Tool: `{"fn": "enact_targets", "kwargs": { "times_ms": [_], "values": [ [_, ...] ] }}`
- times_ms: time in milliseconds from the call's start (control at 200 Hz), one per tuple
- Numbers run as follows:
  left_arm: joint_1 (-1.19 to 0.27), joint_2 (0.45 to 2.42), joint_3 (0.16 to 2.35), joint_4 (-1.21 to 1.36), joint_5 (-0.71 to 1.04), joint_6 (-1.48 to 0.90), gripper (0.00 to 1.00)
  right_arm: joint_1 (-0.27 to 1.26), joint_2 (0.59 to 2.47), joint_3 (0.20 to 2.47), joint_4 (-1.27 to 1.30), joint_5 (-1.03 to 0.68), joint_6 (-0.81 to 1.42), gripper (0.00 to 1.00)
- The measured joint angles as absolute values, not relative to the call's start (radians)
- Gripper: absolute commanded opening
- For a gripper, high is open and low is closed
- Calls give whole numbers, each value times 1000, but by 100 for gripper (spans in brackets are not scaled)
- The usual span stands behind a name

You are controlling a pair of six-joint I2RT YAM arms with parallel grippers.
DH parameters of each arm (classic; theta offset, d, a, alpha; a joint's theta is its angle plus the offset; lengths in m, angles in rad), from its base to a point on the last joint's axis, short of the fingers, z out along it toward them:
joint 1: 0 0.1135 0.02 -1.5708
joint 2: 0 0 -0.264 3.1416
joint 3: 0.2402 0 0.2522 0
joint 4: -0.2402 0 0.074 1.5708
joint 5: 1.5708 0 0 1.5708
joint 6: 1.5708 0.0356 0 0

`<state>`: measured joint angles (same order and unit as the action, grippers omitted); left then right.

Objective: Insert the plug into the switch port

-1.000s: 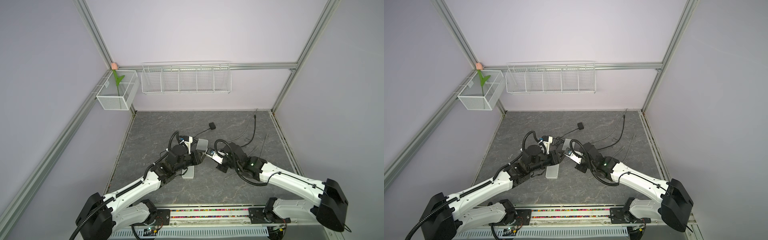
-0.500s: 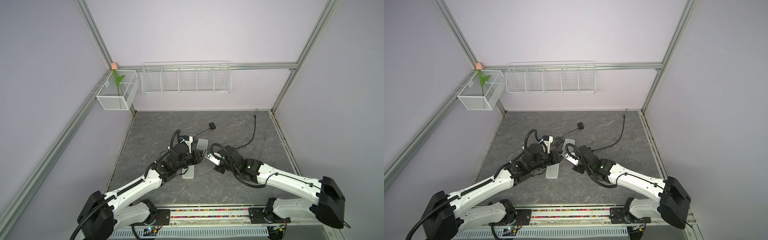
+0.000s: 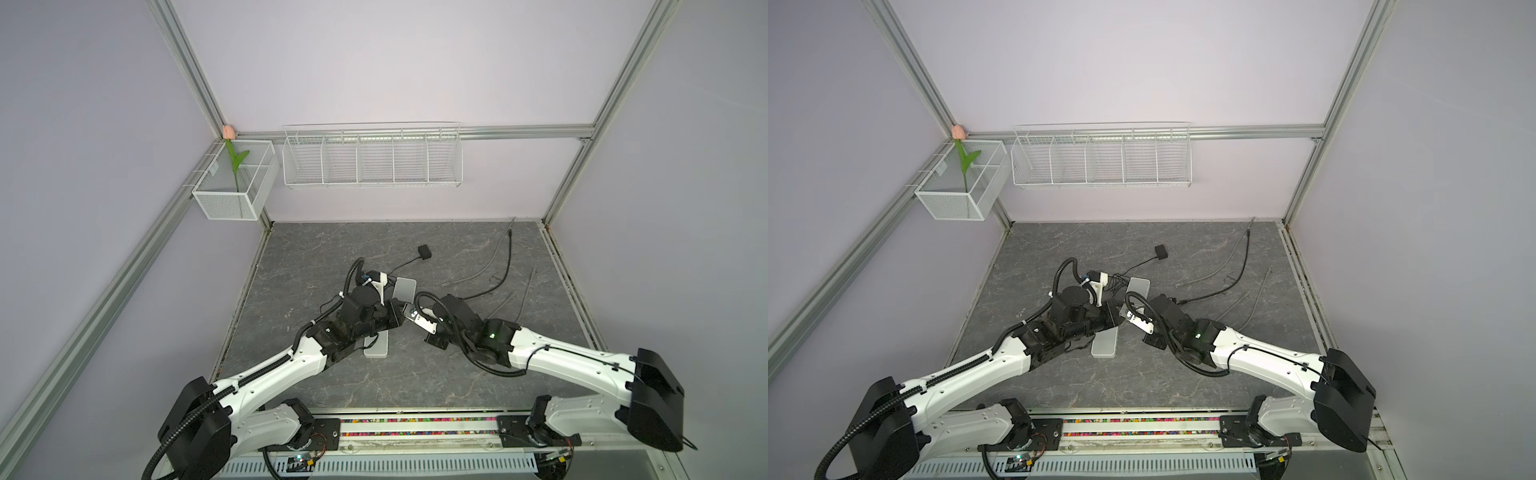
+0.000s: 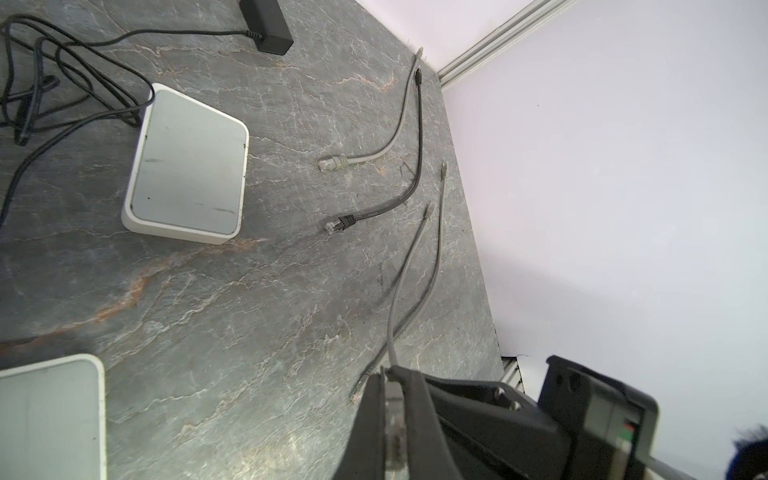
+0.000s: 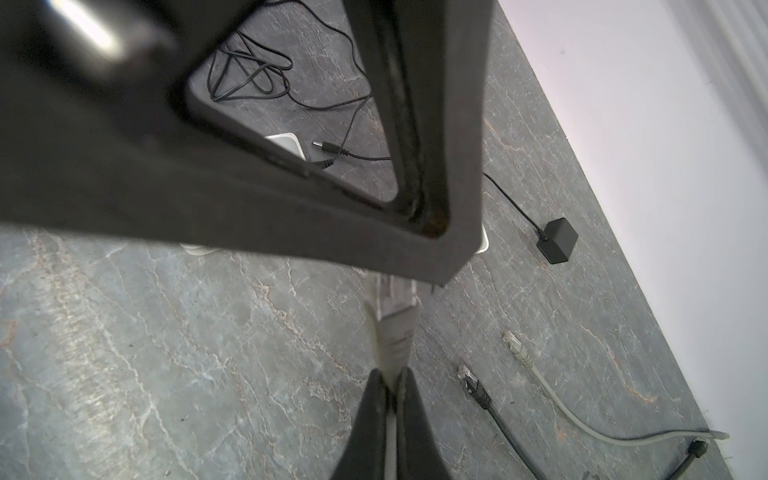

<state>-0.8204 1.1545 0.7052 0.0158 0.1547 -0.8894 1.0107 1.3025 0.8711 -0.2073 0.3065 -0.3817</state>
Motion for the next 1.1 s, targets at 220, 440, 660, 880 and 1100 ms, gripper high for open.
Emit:
{"fn": "enact_targets", "kwargs": {
  "times_ms": [220,440,660,880,1100],
  "values": [
    [-820,1155,710,9,147,-889,0,1016,1308,880,-213,318,-373,24],
    [-828,1155,710,-1,157,-874,0,982,1234,874,-207,216,-340,68],
    [-830,1154,710,0,178,-833,0,795,1066,862,-197,0,-293,67],
    [-830,1154,710,3,213,-817,0,786,1089,844,-226,-141,-334,56],
    [-830,1161,710,3,234,-814,0,786,1126,834,-244,-178,-375,48]
  ]
}}
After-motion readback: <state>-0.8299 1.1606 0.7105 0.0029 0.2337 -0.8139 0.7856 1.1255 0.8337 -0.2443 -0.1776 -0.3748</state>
